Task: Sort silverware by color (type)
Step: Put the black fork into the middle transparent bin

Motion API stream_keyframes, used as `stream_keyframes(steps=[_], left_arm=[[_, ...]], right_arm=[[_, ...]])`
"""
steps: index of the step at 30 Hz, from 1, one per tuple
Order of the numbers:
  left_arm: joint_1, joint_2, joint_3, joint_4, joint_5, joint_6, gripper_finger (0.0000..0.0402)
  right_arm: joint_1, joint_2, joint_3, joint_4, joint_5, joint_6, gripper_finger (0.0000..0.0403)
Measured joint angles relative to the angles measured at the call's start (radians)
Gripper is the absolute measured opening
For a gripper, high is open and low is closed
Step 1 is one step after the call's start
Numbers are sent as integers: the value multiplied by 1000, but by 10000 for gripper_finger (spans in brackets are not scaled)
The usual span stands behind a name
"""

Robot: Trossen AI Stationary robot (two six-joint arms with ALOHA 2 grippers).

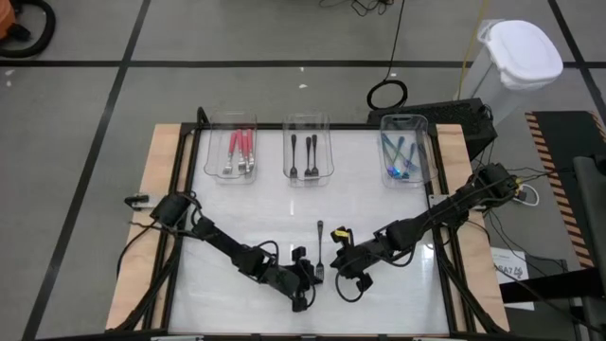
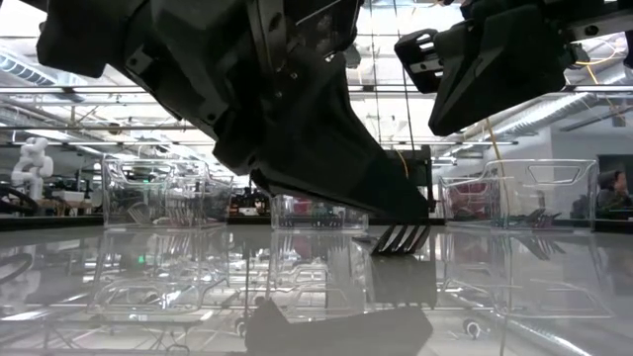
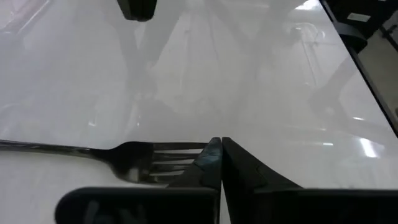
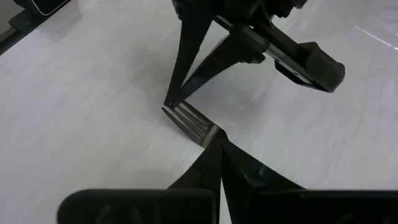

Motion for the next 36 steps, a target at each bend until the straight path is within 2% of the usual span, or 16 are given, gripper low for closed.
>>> stream_keyframes(steps=[12, 21, 27, 31, 36], left_arm=[[3, 2, -8, -27, 0, -2, 3], [11, 64, -4, 0, 8, -21, 2], [16, 72, -3, -5, 27, -28, 2], [17, 72, -4, -9, 39, -27, 2], [18, 73, -4, -16, 74, -28, 2]], right_arm=[[0, 0, 0, 0, 0, 0, 4], [0, 0, 0, 0, 1, 0, 4], [12, 0, 0, -10, 37, -64, 8], [20, 0, 0, -15, 101, -124, 35], [4, 28, 1, -18, 186, -220, 92]])
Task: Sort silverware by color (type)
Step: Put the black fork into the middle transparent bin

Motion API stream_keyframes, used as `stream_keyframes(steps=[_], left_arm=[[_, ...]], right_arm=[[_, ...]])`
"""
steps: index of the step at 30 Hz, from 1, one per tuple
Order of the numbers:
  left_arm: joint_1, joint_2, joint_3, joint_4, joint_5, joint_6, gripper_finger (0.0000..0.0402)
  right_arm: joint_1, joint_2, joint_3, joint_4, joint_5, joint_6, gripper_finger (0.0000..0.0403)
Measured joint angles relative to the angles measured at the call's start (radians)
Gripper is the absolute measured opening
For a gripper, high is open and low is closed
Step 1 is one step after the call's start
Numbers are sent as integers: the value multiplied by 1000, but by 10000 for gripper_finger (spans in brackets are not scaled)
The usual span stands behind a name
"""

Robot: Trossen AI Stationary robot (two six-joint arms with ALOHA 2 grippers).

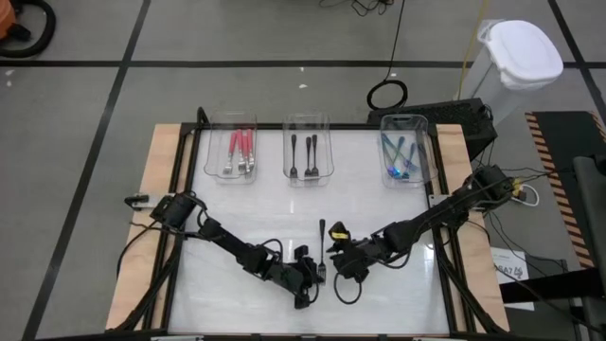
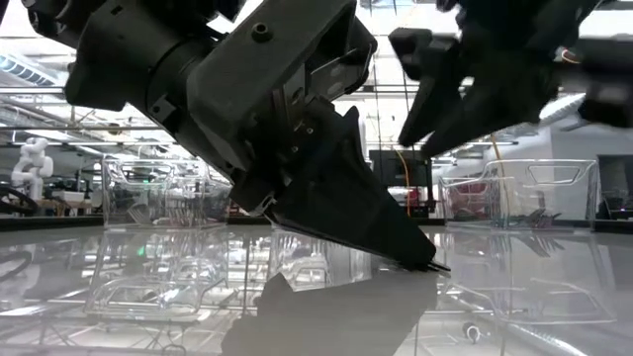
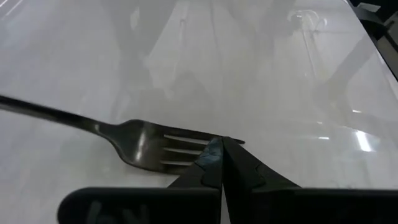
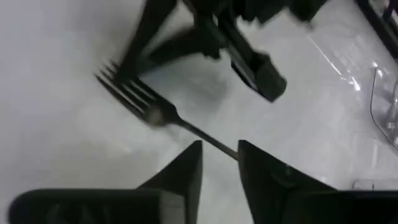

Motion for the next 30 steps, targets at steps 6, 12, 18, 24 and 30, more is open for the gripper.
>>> stream_keyframes(steps=[6, 12, 18, 24, 30], left_arm=[[-2, -7, 0, -39, 38, -49, 2], [-3, -11, 0, -63, 55, -53, 2], [-4, -11, -1, -66, 57, -53, 2], [-5, -11, -2, -67, 60, -53, 2], [-5, -11, -2, -66, 60, -53, 2]], right_arm=[[-28, 115, 0, 15, 103, -116, 156], [-27, 211, 0, 71, 315, -231, 204], [-25, 210, 0, 69, 366, -228, 217], [6, 194, 0, 0, 449, -201, 188], [20, 178, 0, -44, 463, -137, 167]])
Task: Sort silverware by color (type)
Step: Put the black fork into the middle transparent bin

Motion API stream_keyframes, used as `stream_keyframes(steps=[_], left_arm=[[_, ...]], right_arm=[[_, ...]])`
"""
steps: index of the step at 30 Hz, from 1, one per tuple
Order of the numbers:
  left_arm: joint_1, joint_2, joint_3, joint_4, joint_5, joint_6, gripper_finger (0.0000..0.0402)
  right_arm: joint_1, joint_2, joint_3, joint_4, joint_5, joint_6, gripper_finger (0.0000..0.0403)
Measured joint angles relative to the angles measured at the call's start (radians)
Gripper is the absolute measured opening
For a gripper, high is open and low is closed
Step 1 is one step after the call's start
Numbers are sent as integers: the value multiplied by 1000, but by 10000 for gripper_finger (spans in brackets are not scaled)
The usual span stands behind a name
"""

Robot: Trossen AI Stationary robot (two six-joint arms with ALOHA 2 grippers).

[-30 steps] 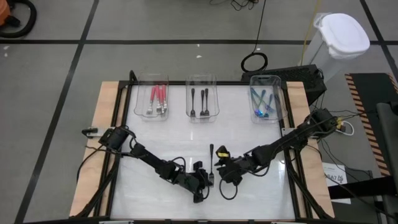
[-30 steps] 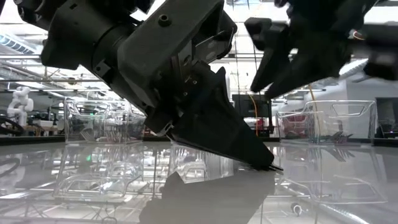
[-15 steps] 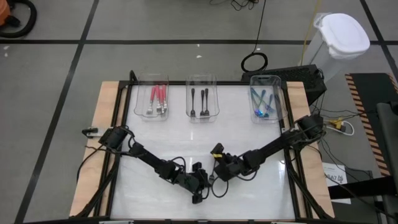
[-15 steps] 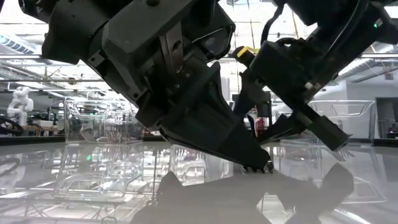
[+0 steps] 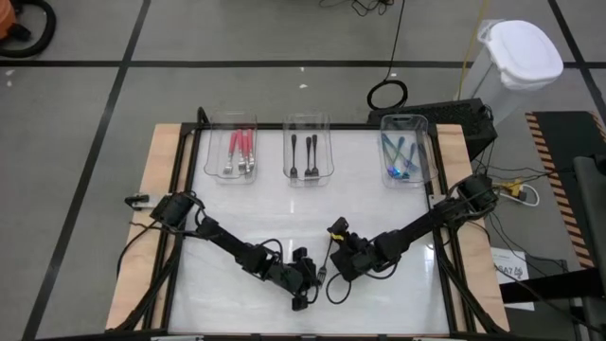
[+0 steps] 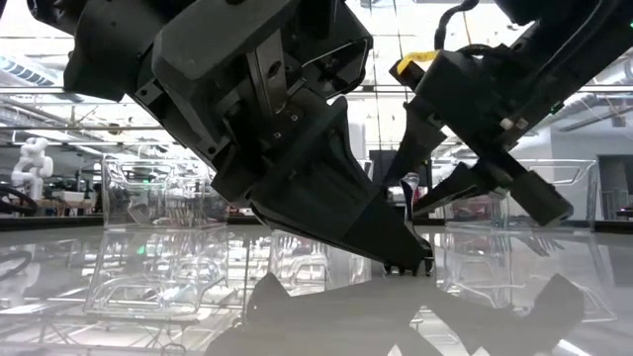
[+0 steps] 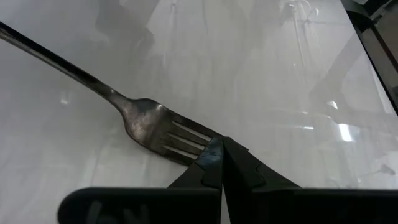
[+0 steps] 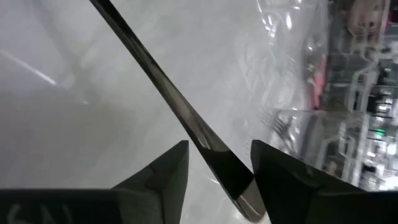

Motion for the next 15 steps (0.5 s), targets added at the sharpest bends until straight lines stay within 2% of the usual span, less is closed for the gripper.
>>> stream_keyframes(steps=[7, 11, 15], left_arm=[[0, 0, 0, 0, 0, 0, 2], [0, 0, 0, 0, 0, 0, 2], [0, 0, 0, 0, 0, 0, 2]], right_arm=[[5, 0, 0, -58, 138, -9, 166], [16, 0, 0, -61, 144, -9, 160], [21, 0, 0, -58, 143, -8, 130]])
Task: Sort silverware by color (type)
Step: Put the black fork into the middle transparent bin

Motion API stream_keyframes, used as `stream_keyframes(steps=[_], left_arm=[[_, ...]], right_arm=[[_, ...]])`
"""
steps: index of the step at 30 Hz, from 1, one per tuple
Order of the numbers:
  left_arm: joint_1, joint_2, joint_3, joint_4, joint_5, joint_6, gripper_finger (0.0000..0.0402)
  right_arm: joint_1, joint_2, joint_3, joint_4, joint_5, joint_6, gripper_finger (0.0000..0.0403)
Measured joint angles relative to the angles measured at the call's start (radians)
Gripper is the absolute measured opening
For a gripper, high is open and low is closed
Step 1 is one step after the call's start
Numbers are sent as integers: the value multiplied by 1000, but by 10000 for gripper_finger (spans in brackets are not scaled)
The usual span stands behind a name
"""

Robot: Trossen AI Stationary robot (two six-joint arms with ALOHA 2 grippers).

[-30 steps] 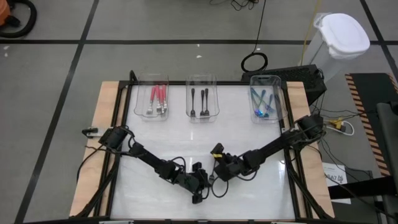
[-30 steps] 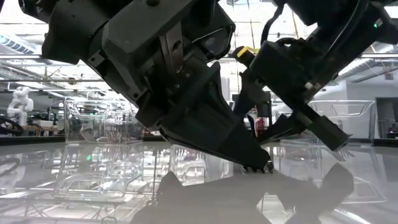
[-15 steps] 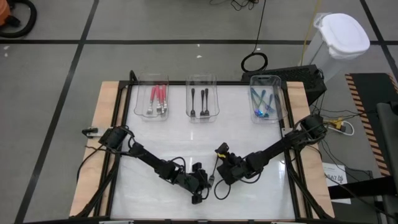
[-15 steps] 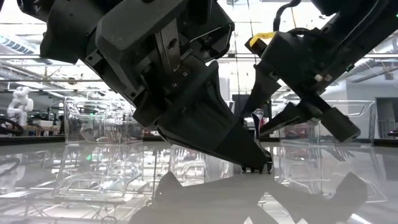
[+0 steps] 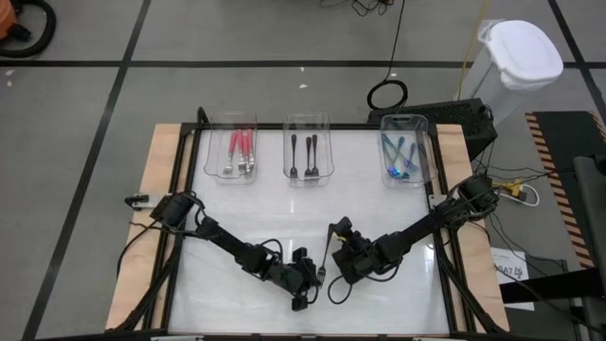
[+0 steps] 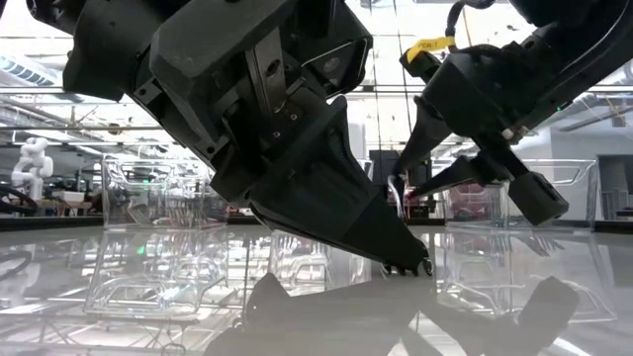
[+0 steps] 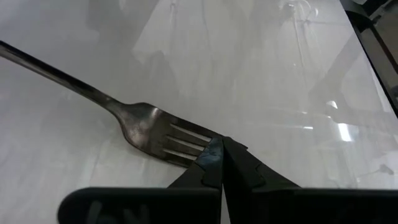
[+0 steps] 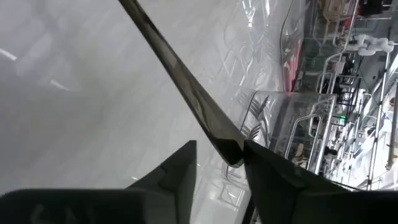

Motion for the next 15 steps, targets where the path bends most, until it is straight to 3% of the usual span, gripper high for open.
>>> stream_keyframes(steps=[6, 15], left_arm=[[0, 0, 0, 0, 0, 0, 2], [0, 0, 0, 0, -1, 0, 2]], right_arm=[[-1, 0, 0, 22, -8, 5, 79], [-8, 0, 0, 31, -93, -10, 75]])
